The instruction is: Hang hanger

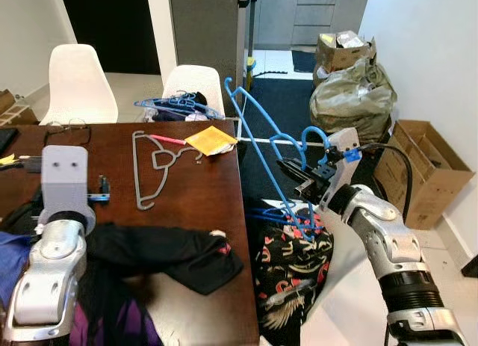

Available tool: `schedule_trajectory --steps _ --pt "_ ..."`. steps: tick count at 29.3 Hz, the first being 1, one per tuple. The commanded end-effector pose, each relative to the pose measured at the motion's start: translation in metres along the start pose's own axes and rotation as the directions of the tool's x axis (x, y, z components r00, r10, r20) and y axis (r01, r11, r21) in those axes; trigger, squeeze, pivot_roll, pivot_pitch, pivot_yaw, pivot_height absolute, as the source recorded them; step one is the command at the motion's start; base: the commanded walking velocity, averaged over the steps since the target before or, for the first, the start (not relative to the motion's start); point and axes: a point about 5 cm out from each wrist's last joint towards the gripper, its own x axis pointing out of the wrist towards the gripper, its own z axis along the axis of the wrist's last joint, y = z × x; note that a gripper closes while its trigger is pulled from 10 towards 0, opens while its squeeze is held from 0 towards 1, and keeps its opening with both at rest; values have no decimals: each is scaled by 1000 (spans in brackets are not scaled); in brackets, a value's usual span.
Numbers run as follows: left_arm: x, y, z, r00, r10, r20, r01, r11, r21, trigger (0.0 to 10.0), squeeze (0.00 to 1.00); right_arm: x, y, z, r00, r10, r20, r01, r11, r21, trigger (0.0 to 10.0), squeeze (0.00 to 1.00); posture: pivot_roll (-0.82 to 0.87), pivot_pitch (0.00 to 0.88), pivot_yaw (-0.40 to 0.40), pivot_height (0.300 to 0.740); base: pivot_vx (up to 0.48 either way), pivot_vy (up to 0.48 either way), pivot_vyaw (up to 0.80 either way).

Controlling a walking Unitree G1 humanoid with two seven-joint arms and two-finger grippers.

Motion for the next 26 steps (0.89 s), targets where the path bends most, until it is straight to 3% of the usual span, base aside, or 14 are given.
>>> schedule_trajectory --steps 1,6,11,15,24,26 --pt "1 -3 2 1000 12 2 -12 1000 -10 10000 0 0 -1 -1 1000 -9 -5 9 1000 -5 10000 0 64 0 1 740 -480 0 0" --pt "1 -7 4 1000 -1 16 1 1000 -17 10000 0 0 -1 -1 1000 -13 -6 13 1000 -6 10000 0 63 0 3 740 -349 0 0" --pt "1 -9 8 998 -37 59 39 999 -30 10000 0 0 -1 -2 1000 -15 -7 15 1000 -8 10000 0 61 0 6 740 0 0 0" --pt "3 -3 4 999 3 41 -3 1000 8 10000 0 -1 -1 -2 1000 -14 -9 14 1000 -9 10000 0 60 0 9 740 0 434 0" --pt "8 24 6 995 77 63 -79 997 18 10000 0 0 -1 -3 1000 -12 -10 12 1000 -12 10000 0 63 0 8 740 0 452 0" --pt "8 24 6 995 77 63 -79 997 18 10000 0 0 -1 -3 1000 -12 -10 12 1000 -12 10000 0 63 0 8 740 0 450 0"
